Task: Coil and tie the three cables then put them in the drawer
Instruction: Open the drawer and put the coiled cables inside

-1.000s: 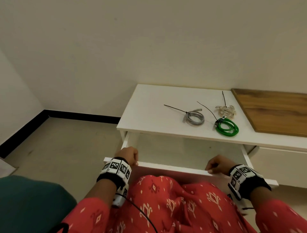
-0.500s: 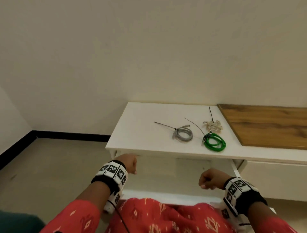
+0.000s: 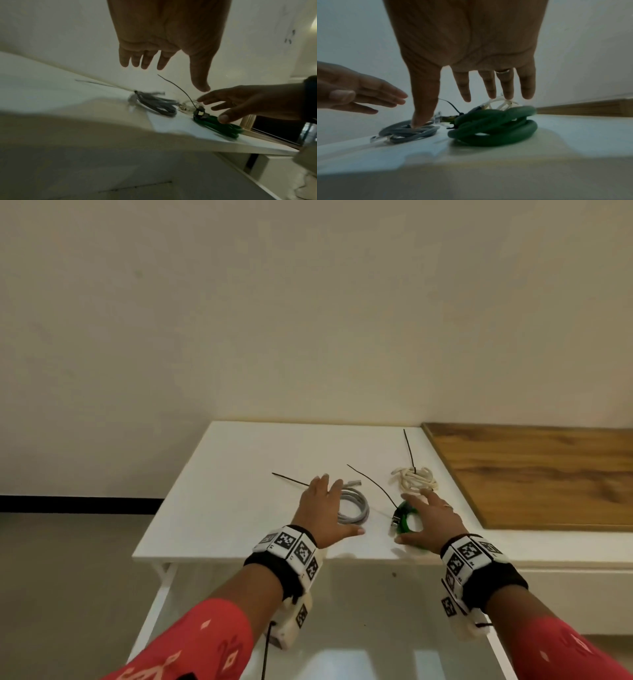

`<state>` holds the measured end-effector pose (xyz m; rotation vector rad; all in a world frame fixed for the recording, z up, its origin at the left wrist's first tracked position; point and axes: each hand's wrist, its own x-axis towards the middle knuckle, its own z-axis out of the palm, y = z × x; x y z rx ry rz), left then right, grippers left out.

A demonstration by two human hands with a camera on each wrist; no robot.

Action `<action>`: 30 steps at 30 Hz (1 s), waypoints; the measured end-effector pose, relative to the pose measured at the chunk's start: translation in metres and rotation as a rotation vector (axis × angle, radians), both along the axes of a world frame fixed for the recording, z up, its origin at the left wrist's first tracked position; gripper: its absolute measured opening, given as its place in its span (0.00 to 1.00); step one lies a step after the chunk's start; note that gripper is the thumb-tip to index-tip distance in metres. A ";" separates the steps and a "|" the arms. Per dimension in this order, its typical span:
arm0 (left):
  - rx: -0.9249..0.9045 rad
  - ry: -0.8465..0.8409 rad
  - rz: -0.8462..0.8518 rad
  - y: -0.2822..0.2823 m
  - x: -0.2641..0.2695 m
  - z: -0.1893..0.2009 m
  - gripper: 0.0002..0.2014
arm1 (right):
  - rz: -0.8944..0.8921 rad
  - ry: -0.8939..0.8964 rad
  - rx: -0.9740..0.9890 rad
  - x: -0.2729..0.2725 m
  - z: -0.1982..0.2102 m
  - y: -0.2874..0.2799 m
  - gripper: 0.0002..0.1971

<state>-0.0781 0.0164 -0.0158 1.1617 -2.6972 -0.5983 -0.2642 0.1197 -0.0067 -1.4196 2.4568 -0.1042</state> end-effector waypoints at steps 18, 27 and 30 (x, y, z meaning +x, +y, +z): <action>0.077 -0.016 0.072 -0.008 -0.034 -0.027 0.42 | -0.067 -0.031 -0.043 -0.005 -0.017 -0.004 0.33; 0.097 -0.050 0.016 0.018 0.037 0.004 0.41 | -0.009 -0.094 -0.090 0.037 0.012 0.024 0.32; 0.089 -0.112 -0.001 0.025 0.080 0.019 0.39 | 0.084 -0.105 -0.084 0.064 0.024 0.029 0.33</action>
